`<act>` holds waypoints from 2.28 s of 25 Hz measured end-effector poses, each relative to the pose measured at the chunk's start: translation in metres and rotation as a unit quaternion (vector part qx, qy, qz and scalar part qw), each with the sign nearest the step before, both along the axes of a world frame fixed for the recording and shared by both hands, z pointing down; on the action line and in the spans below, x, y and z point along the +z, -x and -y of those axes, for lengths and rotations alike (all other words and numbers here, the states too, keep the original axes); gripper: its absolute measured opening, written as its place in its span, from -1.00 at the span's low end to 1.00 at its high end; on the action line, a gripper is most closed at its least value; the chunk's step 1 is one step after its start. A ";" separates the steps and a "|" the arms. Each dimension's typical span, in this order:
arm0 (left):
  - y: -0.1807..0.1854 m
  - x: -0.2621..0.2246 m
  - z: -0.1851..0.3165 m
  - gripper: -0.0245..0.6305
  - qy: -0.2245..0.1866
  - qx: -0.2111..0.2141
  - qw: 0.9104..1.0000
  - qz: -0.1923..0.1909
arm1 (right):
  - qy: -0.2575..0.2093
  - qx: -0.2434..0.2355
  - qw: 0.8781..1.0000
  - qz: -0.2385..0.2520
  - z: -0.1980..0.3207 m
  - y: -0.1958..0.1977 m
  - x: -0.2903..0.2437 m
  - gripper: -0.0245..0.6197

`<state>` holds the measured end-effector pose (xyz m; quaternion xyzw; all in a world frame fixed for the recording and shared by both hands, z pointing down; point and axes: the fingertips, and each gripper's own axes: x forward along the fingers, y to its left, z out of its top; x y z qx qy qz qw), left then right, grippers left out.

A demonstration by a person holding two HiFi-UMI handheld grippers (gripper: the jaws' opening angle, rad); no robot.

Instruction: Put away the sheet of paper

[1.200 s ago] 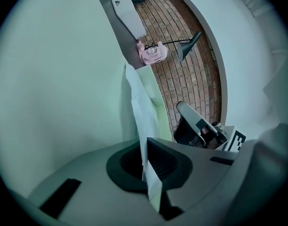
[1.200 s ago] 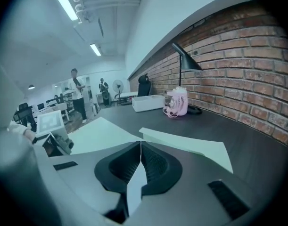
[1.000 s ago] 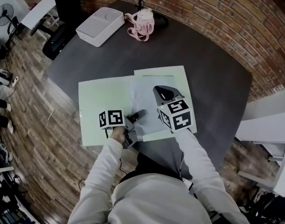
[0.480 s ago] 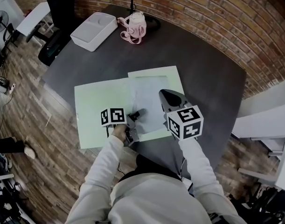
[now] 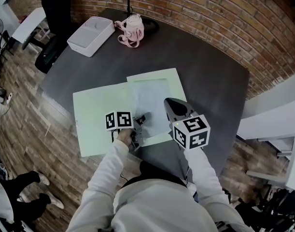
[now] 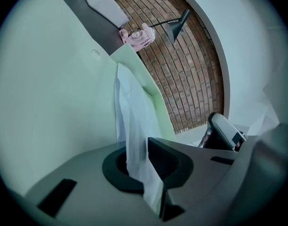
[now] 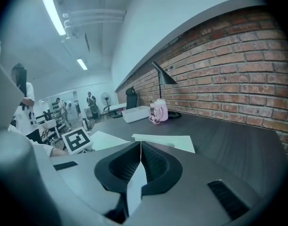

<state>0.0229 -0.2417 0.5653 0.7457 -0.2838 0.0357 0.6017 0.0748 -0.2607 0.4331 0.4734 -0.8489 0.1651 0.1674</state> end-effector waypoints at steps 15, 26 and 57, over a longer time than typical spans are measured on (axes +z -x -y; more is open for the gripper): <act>0.026 -0.014 -0.011 -0.10 -0.079 0.018 0.984 0.161 | -0.011 -0.007 1.000 -0.006 -0.009 0.008 -0.008 -0.84; 0.070 -0.043 -0.008 -0.08 -0.160 -0.015 0.957 0.243 | -0.016 0.000 1.000 -0.006 -0.022 0.012 -0.009 -0.84; 0.146 -0.177 -0.089 -0.87 -0.406 -0.116 0.862 0.280 | -0.107 0.007 0.994 0.009 -0.108 -0.005 -0.052 -0.84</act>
